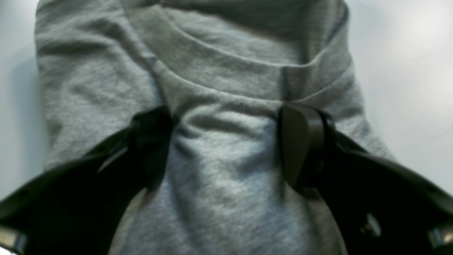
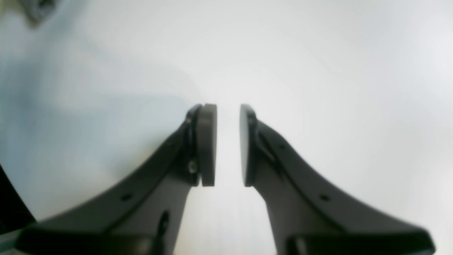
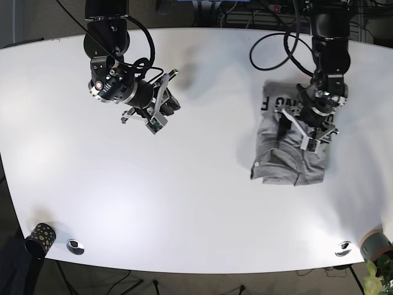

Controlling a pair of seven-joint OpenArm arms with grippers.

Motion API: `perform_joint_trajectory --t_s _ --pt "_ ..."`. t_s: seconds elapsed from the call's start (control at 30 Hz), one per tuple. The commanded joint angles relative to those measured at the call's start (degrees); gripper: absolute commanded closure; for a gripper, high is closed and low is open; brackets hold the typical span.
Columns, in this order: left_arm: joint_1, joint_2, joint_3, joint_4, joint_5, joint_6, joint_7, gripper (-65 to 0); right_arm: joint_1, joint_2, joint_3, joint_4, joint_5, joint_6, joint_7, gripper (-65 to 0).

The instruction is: Fold the T-shirt properly

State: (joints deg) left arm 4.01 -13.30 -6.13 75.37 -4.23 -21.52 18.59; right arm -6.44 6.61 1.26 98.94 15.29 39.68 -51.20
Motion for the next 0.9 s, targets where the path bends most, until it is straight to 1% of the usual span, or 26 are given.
perform_joint_trajectory --t_s 0.0,0.07,0.17,0.27,0.37,0.47,0.6,0.73,0.87 --pt "1.5 -4.0 -3.1 -3.5 5.4 -2.1 10.4 -43.6 0.9 0.3 0.2 1.2 0.9 0.32 1.0 -10.1" --pt "1.5 -7.1 -4.6 -5.4 5.0 -4.1 11.4 -43.5 0.9 0.3 0.2 1.4 0.9 0.32 1.0 -10.1" --pt "1.1 -10.7 -7.5 -8.4 4.9 -6.9 11.6 -43.6 0.9 0.3 0.2 2.8 0.5 0.32 1.0 -10.1" --pt "-0.8 -14.7 -10.1 -14.7 4.9 -10.4 11.4 -43.5 0.9 0.3 0.2 3.7 0.4 0.32 1.0 -10.1" --pt "-3.6 -18.9 -11.5 -22.1 4.9 -12.2 11.3 -43.5 1.4 0.3 0.2 4.3 0.4 0.32 1.0 -10.1" --pt "-5.6 -22.8 -12.1 -27.6 4.9 -13.2 9.0 -43.5 1.6 0.3 0.3 4.3 0.4 0.32 1.0 -10.1" --pt "-6.4 -27.4 -12.1 -33.6 4.9 -13.9 4.8 -43.5 1.6 -0.1 3.8 4.3 0.8 0.32 1.0 -10.1" --pt "-6.4 -31.4 -12.1 -37.1 4.9 -13.9 1.7 -43.5 1.7 -0.1 6.1 4.3 0.8 0.32 1.0 -10.1" --pt "-6.4 -34.0 -12.1 -37.5 4.8 -13.9 0.4 -43.5 2.5 -0.1 7.8 4.4 0.7 0.32 1.0 -10.1"
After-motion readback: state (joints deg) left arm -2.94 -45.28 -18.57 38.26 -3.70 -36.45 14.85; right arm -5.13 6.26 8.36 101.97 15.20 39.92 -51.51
